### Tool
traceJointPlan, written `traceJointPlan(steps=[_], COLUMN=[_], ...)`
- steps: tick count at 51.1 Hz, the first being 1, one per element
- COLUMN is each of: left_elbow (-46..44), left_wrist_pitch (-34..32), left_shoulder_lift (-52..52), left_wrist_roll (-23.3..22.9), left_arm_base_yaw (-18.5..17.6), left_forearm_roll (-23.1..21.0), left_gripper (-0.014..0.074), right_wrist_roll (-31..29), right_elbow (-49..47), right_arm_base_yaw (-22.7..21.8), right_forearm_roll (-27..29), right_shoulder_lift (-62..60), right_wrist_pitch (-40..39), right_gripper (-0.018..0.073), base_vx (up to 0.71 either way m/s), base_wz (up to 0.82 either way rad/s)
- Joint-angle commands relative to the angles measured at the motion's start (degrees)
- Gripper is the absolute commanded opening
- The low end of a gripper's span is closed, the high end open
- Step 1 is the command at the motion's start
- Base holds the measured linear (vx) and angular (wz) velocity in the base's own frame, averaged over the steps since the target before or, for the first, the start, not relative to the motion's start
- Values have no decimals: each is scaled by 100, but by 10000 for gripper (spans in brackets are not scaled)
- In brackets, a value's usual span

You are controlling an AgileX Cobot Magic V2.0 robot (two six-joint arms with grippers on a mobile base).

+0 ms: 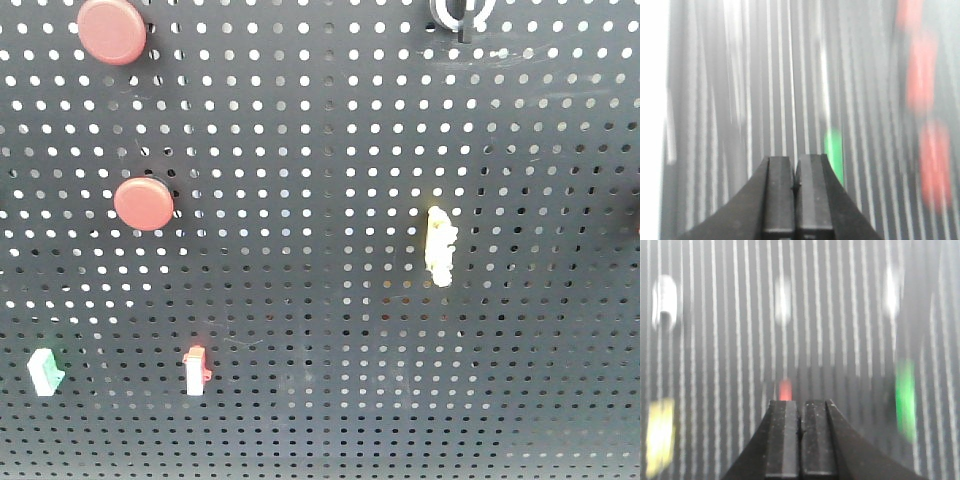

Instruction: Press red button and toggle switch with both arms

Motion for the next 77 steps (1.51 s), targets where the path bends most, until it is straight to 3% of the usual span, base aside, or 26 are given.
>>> traceJointPlan(steps=[1,8,20,27,34,42,51,60,68,77], left_elbow=[-1008,-1681,-1725,-2014,-2503,-2995,-3390,-3505,-3505,-3505], left_wrist_pitch=[134,560,599,466,466,466,434,193,-415,-456], left_shoulder_lift=[755,1652,2621,2920,3332,3820,4323,4611,4926,5225], left_wrist_roll=[-64,-64,-64,111,611,633,771,771,771,758], left_arm_base_yaw=[10,10,-142,-736,-1535,-2404,-2988,-3115,-3115,-3115], left_forearm_roll=[1,1,-278,-339,-348,-341,-299,-305,-305,-350], left_gripper=[2,2,2,2,2,0,0,0,0,0], right_wrist_roll=[-68,-68,-63,-63,-63,-63,-63,-63,-63,-63], right_elbow=[-805,-1358,-1397,-1397,-1397,-1397,-1397,-1397,-1397,-1397], right_arm_base_yaw=[-13,-13,-13,-13,-13,-13,-13,-13,-13,-13], right_forearm_roll=[-35,-35,-29,-29,-29,-29,-29,-29,-29,-29], right_shoulder_lift=[767,1524,2201,2271,2271,2271,2271,2271,2270,2270], right_wrist_pitch=[-237,-248,-413,-393,-393,-393,-393,-393,-398,-398], right_gripper=[0,0,0,0,0,0,0,0,0,0], base_vx=[0,0,0,0,0,0,0,0,0,0], base_wz=[0,0,0,0,0,0,0,0,0,0])
